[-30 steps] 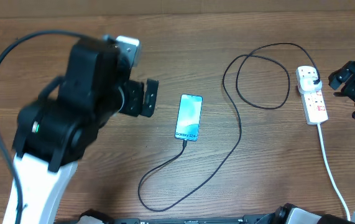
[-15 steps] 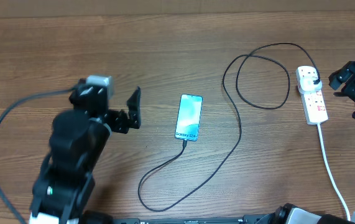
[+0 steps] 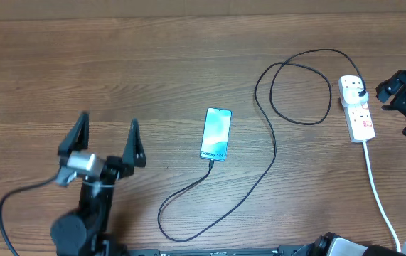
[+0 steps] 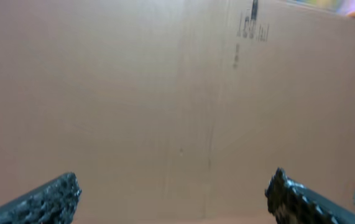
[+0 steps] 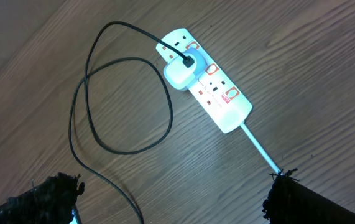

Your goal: Plug charger to phone and switch on socket

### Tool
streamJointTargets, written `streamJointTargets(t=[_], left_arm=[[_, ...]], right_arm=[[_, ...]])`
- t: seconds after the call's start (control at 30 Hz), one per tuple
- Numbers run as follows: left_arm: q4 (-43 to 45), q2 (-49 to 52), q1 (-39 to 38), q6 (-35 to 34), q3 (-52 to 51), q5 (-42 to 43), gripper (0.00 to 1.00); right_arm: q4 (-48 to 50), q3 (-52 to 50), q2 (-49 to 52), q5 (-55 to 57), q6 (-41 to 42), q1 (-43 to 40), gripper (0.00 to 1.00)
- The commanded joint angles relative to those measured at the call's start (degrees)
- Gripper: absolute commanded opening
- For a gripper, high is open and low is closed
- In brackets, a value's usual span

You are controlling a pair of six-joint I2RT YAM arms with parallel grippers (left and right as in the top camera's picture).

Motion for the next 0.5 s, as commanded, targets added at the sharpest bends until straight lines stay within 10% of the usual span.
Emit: streamJointTargets(t=[0.0,0.47], left_arm=[[3.1,-4.4,1.7,1.1,-4.8,0.7,0.99],[-3.9,-18.3,7.1,1.1,-14.4,0.1,0.99]], right_arm=[[0.2,1.1,-0.3,0.5,0.0,0.2,0.99],[0.2,1.1,-0.3,0.5,0.0,0.2,1.0]])
